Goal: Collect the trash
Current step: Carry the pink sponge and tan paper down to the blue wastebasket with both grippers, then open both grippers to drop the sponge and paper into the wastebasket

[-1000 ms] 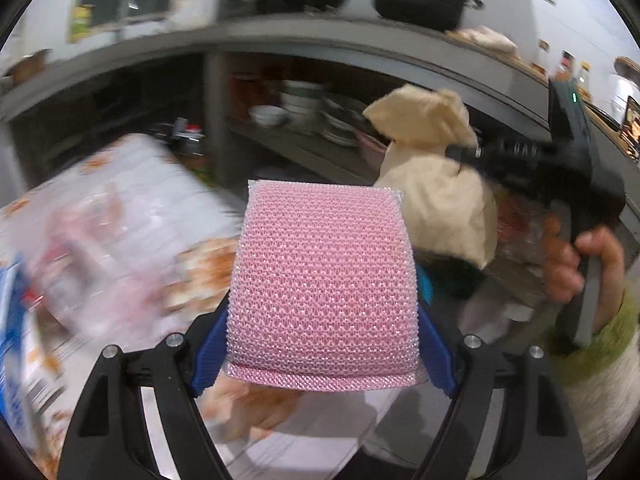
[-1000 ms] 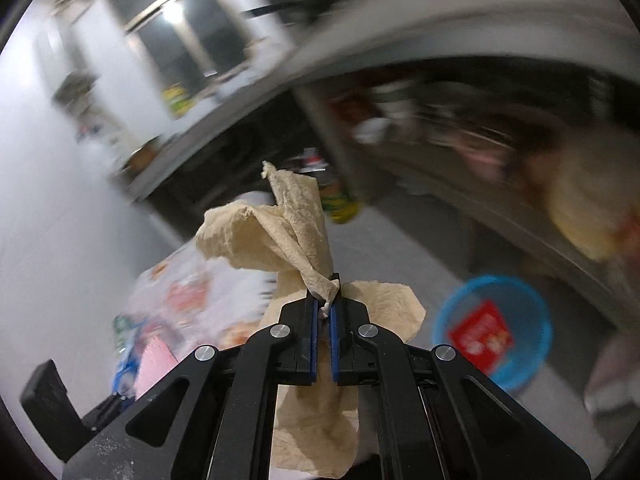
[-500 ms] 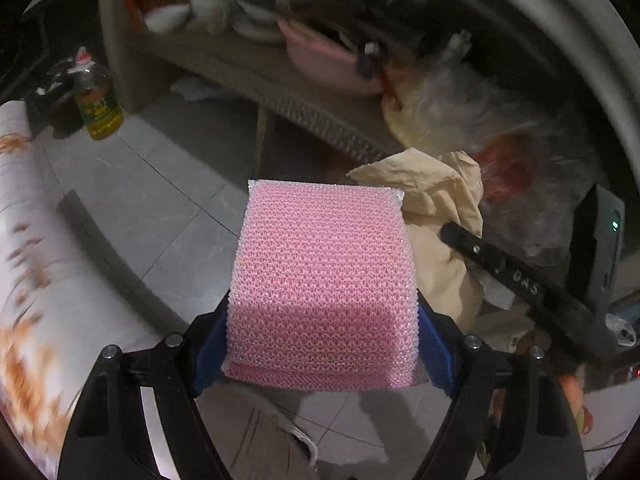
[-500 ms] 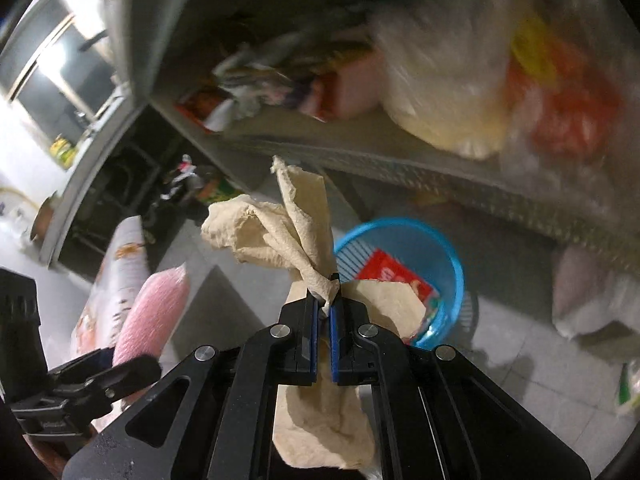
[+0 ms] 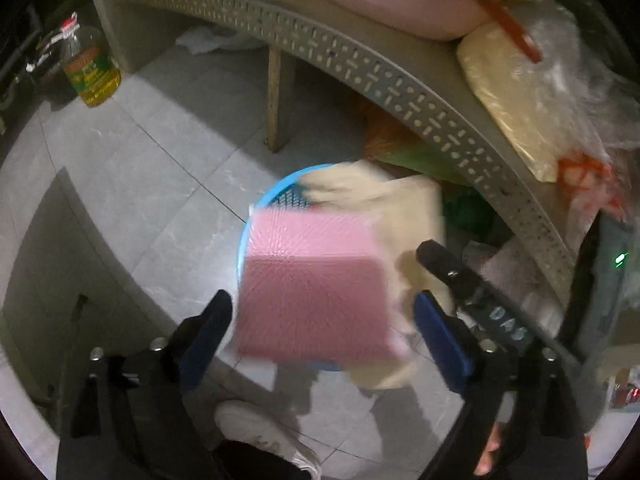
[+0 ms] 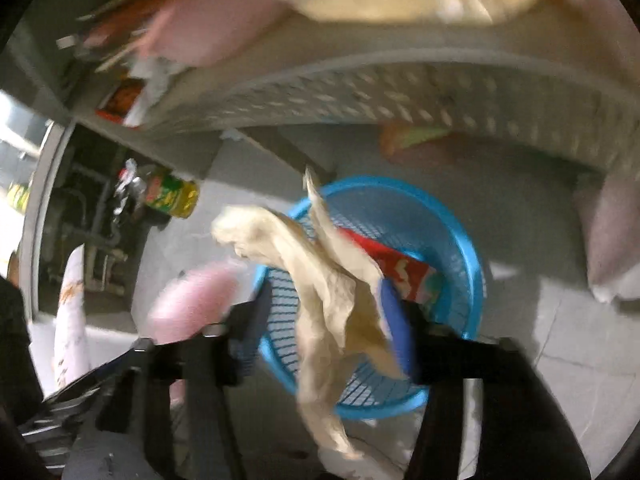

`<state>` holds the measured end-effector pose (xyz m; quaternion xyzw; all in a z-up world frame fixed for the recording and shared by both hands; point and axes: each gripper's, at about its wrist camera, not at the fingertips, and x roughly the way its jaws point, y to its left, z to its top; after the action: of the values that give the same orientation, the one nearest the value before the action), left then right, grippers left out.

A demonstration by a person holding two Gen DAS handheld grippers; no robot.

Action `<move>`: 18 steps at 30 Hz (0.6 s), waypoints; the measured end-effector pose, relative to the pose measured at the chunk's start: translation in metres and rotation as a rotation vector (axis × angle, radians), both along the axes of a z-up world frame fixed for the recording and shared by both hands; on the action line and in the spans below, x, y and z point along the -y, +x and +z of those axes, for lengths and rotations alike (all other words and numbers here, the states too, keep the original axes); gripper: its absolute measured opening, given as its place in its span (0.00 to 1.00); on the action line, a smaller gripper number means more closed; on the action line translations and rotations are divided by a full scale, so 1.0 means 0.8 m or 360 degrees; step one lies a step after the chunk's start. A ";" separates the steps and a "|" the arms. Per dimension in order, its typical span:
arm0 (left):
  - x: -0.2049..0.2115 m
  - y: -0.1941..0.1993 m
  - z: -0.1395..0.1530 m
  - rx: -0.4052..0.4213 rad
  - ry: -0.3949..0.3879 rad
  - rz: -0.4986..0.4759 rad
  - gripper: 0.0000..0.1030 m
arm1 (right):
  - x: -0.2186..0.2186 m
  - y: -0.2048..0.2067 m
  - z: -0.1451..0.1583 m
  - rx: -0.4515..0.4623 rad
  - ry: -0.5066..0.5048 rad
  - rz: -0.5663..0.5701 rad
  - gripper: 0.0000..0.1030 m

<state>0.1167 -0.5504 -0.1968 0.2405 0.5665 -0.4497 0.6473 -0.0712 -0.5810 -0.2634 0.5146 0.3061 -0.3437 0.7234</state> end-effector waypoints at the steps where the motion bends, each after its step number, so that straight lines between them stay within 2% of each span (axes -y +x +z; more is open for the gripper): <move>1: 0.002 0.000 0.000 -0.0015 -0.0010 0.0008 0.89 | -0.001 -0.001 -0.003 -0.0009 0.0010 -0.0013 0.55; 8: 0.003 -0.005 0.025 -0.0112 -0.0141 0.0002 0.90 | -0.019 -0.034 -0.012 -0.0022 0.0030 -0.0104 0.58; 18: -0.054 -0.020 0.124 -0.0176 -0.0404 -0.0036 0.90 | -0.040 -0.061 0.023 -0.0057 -0.0093 -0.0086 0.59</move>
<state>0.1006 -0.5068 -0.0977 0.1381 0.5371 -0.5376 0.6352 -0.1200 -0.5486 -0.2449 0.4952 0.2947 -0.3810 0.7230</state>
